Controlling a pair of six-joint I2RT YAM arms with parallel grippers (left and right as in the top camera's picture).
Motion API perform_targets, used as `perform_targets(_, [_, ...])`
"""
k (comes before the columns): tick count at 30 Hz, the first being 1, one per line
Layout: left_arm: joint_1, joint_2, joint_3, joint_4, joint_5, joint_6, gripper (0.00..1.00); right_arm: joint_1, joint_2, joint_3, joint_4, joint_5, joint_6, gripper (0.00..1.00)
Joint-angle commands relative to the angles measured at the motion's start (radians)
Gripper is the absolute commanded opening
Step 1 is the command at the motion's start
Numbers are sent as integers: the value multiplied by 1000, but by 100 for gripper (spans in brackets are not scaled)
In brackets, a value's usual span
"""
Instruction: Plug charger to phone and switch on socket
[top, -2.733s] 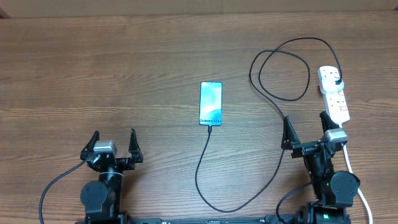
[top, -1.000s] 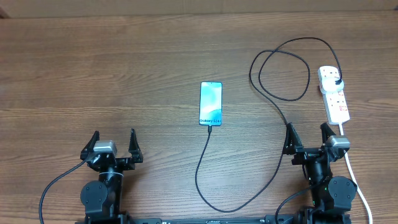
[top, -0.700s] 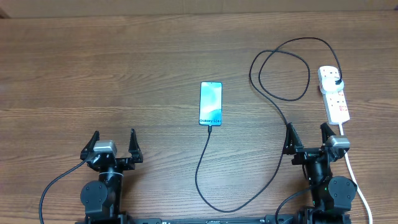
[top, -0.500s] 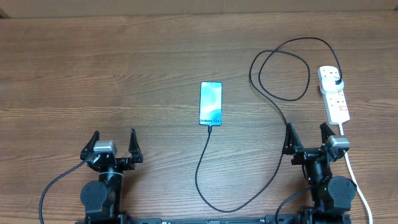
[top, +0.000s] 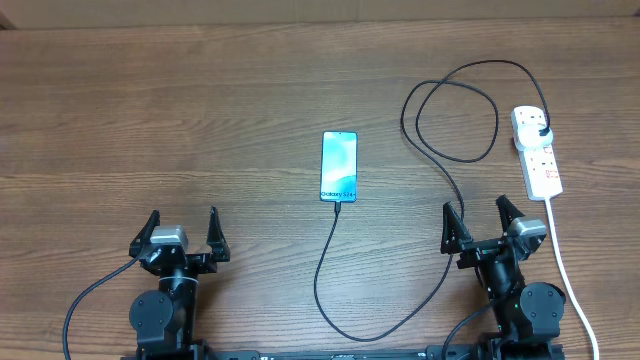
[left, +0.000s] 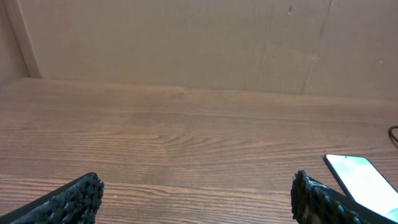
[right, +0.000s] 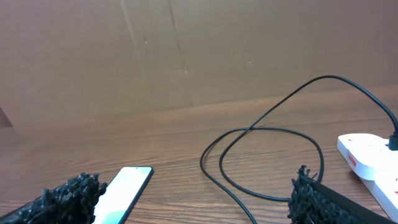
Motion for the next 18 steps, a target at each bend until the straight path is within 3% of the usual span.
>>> perform_targets(1, [-5,-9,-3,-3,2,23,100,1,-11,-11,5,7,3,100])
perform_targets(18, [-5,-9,-3,-3,2,23,100,-68,-11,-11,5,7,3,100])
